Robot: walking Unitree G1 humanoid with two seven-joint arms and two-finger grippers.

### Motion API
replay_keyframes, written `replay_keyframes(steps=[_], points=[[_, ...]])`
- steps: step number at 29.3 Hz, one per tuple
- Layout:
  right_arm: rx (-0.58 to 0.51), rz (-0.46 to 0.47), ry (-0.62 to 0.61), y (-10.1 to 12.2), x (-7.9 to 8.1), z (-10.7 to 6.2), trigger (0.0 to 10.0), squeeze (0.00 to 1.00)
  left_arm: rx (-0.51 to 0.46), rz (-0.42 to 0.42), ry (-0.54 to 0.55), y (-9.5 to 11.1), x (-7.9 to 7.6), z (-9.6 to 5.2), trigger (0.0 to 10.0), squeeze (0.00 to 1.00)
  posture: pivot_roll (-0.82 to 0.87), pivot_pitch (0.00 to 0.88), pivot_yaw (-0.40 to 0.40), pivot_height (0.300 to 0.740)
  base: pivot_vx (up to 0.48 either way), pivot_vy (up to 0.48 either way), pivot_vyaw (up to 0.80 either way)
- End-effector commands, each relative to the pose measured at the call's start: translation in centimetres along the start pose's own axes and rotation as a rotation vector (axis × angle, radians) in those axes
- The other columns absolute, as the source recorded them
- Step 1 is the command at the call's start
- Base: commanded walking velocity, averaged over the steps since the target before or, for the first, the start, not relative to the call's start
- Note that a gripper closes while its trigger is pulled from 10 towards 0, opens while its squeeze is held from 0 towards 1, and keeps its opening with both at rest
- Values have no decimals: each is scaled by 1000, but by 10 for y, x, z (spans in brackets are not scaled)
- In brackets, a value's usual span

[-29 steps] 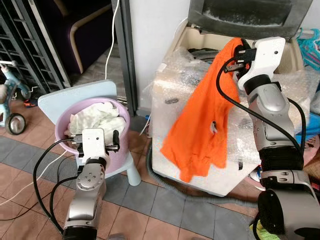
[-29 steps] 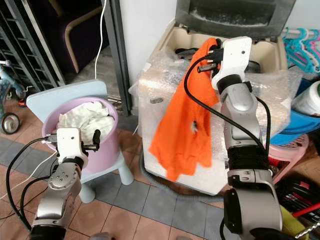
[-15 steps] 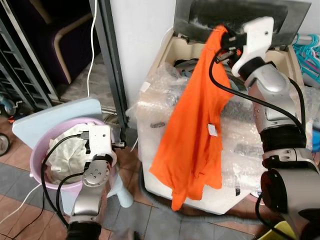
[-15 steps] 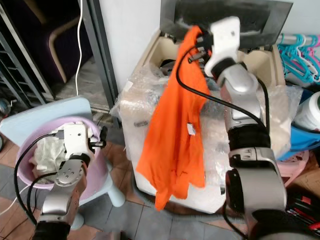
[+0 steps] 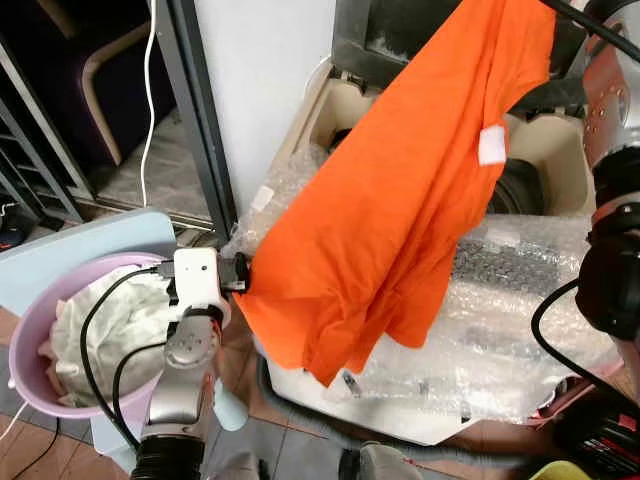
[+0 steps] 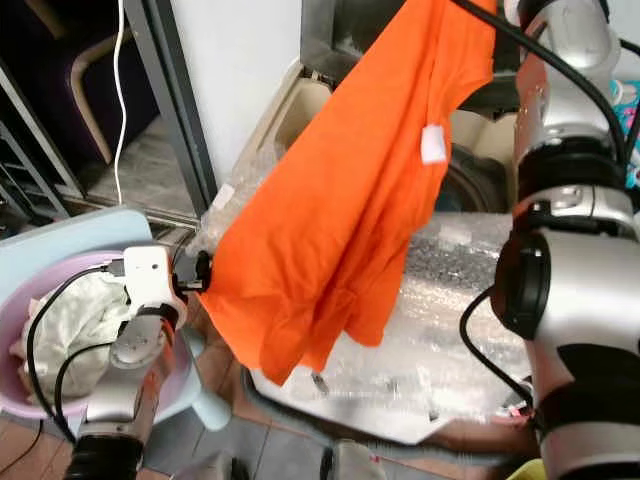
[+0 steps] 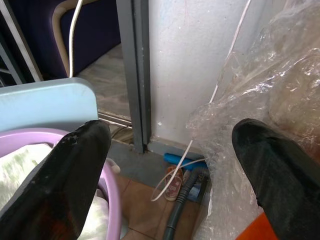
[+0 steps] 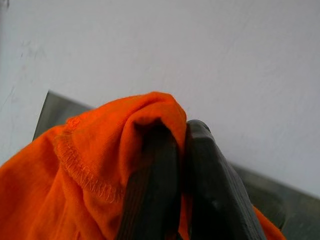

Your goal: Clothes washing

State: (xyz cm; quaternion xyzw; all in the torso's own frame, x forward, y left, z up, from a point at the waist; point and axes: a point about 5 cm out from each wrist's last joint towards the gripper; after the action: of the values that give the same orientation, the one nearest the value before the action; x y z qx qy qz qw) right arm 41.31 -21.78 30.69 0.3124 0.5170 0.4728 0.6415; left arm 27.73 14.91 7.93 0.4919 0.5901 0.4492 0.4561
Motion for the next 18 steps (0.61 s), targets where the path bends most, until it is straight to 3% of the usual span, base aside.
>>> replay_keyframes(steps=[1, 2, 4, 7, 10, 11, 12, 13, 16, 17, 18], points=[[202, -10, 68, -43, 20, -10, 10000, 0, 8, 4, 2, 0, 1, 0, 10000, 0, -20, 0, -24, 740, 0, 0, 0], [333, -1, 135, -72, 33, -22, 10000, 0, 9, 3, -1, 0, 1, 0, 10000, 0, -22, 0, -22, 740, 0, 0, 0], [366, 25, 159, -83, 39, -28, 10000, 0, 9, 3, -3, 0, 1, 0, 10000, 0, -25, 0, -18, 740, 0, 0, 0], [432, -66, 249, -99, 48, -39, 10000, 0, 15, 6, -12, -1, 0, 1, 10000, 0, -34, 0, -16, 740, 0, 0, 0], [456, -55, 284, -104, 48, -44, 10000, 0, 16, 10, -22, -1, -2, 3, 10000, 0, -41, 0, -14, 740, 0, 0, 0], [439, -20, 289, -102, 48, -43, 10000, 929, 16, 11, -22, 0, -3, 4, 10000, 0, -38, 0, -10, 740, 0, 0, 0], [439, -20, 289, -102, 48, -43, 10000, 929, 16, 11, -22, 0, -3, 4, 10000, 0, -38, 0, -10, 740, 0, 0, 0], [404, -6, 277, -98, 46, -41, 10000, 1000, 15, 13, -22, 1, -3, 5, 10000, 0, -34, 0, -7, 740, 0, 0, 0], [267, -62, 201, -79, 38, -34, 10000, 1000, 10, 18, -25, 3, -3, 5, 10000, 0, -27, 0, -1, 740, 0, 0, 0], [116, -197, 183, -61, 35, -31, 10000, 1000, 9, 19, -26, 3, -2, 4, 10000, 0, -32, 0, -5, 740, 0, 0, 0], [50, -263, 207, -55, 37, -31, 10000, 1000, 11, 19, -25, 3, -2, 4, 10000, 0, -32, 0, -5, 740, 0, 0, 0]])
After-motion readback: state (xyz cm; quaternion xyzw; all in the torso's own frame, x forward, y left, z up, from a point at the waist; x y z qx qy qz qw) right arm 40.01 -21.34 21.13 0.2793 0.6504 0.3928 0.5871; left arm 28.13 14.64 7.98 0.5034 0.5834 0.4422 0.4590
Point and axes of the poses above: a point about 5 cm out from each wrist's last joint towards the gripper, its own z axis pointing out of the wrist towards the gripper, its own y axis along the axis of the wrist's last joint, x = y × z, and after that the axes turned 7 degrees about -z, right-handed
